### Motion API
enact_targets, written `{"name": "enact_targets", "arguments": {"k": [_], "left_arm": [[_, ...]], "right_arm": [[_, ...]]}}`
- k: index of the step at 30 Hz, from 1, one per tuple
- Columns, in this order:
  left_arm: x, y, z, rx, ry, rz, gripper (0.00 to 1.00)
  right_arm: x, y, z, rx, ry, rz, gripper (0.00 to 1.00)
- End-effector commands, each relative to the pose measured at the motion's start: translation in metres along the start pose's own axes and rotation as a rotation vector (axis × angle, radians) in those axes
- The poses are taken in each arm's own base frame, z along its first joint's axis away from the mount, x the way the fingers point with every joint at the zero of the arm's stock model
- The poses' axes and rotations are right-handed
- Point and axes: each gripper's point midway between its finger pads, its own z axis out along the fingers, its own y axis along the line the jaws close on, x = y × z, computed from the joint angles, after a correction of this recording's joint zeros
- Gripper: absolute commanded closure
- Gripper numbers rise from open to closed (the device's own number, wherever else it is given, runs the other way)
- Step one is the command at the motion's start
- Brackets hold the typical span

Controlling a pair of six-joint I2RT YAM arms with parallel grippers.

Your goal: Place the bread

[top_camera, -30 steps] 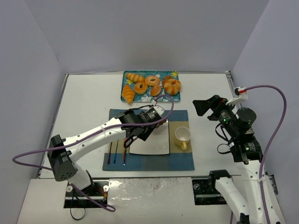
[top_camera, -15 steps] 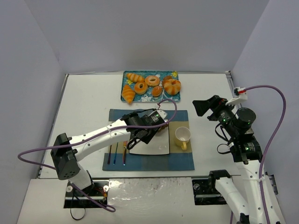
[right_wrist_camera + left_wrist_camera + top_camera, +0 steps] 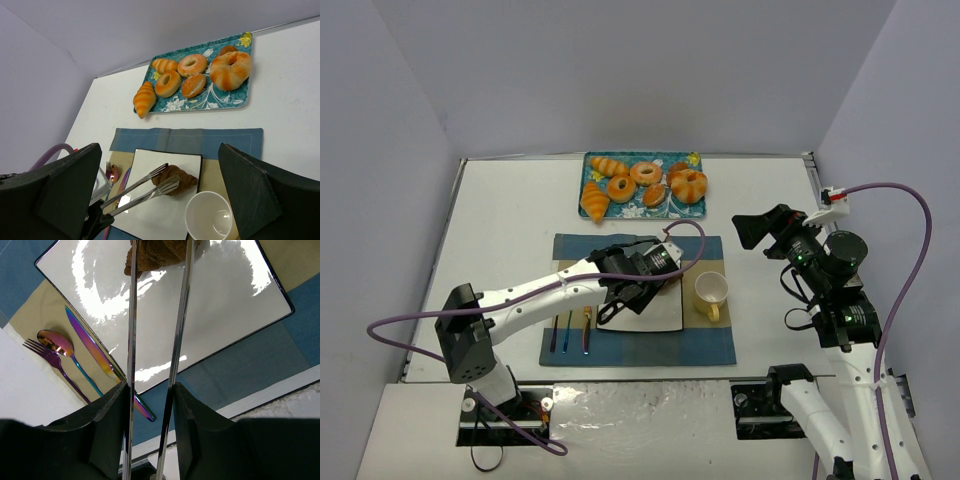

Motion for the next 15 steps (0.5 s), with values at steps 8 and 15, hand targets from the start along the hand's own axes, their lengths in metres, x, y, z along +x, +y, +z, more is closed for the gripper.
{"name": "enact_targets", "arguments": {"k": [8, 15], "left_arm": [[-0.0155, 0.0003, -0.0210, 0.000, -0.070, -0.027, 0.65], [-0.0152, 0.0035, -0.0227, -0.010, -0.071, -0.028, 0.57]], "right_arm": [[-0.0191, 0.0136, 0.0015, -0.057, -0.071, -0.020, 0.00], [-0.0181, 0.0123, 0.0028, -0.053, -0.067, -0.019, 0.00]]}}
